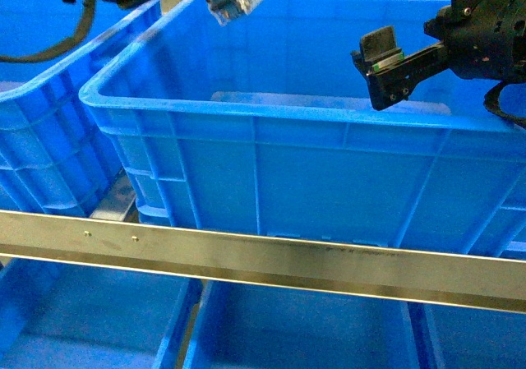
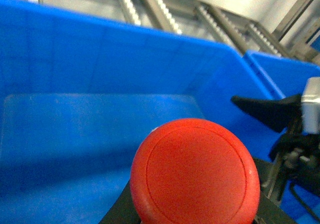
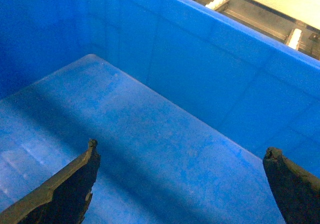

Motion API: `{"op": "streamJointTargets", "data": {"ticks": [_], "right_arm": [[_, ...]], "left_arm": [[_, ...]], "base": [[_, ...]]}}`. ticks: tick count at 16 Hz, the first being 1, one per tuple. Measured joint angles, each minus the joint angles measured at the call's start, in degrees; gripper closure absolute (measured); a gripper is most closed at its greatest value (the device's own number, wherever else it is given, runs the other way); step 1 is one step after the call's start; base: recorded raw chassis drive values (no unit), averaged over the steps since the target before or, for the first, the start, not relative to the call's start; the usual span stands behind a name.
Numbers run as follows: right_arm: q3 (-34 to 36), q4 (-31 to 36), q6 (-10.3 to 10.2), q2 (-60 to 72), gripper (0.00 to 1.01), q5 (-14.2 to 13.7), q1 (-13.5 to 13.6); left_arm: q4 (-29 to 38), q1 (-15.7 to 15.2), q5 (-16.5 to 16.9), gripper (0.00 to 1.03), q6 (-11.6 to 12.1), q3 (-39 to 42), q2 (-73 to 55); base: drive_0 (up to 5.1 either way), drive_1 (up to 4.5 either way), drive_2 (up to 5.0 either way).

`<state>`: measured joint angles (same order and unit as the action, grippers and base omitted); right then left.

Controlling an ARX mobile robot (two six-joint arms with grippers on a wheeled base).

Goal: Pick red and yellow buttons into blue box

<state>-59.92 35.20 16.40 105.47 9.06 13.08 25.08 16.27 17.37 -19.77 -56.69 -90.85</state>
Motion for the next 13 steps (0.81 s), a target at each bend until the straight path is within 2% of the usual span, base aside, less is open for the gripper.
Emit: {"op": "streamJointTargets", "data": {"ticks": [2, 4, 7, 10, 13], "right_arm": [[0.00, 0.00, 0.00, 0.00, 0.03, 0.00, 0.00], [0.00, 0.00, 0.00, 0.00, 0.03, 0.00, 0.02], [0.00, 0.00, 0.00, -0.07, 0.03, 0.00, 0.02], [0.00, -0.02, 0.00, -0.09, 0.03, 0.00, 0.00], [0.00, 0.00, 0.00, -0.09, 0.03, 0.00, 0.00]], "left_arm": [[-3.21, 0.24, -0.92, 0.79, -0.24, -2.86, -3.87], [-3.56, 0.24, -1.44, 0.77, -1.22, -4.83, -6.47], [-3.21, 0.24, -1.46, 0.37, -1.25, -5.27, -6.47], [-3.23, 0.39, -1.44, 0.04, -1.22, -5.27, -6.47], [-3.23, 0.39, -1.44, 0.05, -1.25, -5.27, -6.47]], "base": [[0.0, 0.00, 0.0], [0.0, 0.00, 0.0], [0.0, 0.00, 0.0], [0.0, 0.00, 0.0], [0.0, 0.00, 0.0]]}}
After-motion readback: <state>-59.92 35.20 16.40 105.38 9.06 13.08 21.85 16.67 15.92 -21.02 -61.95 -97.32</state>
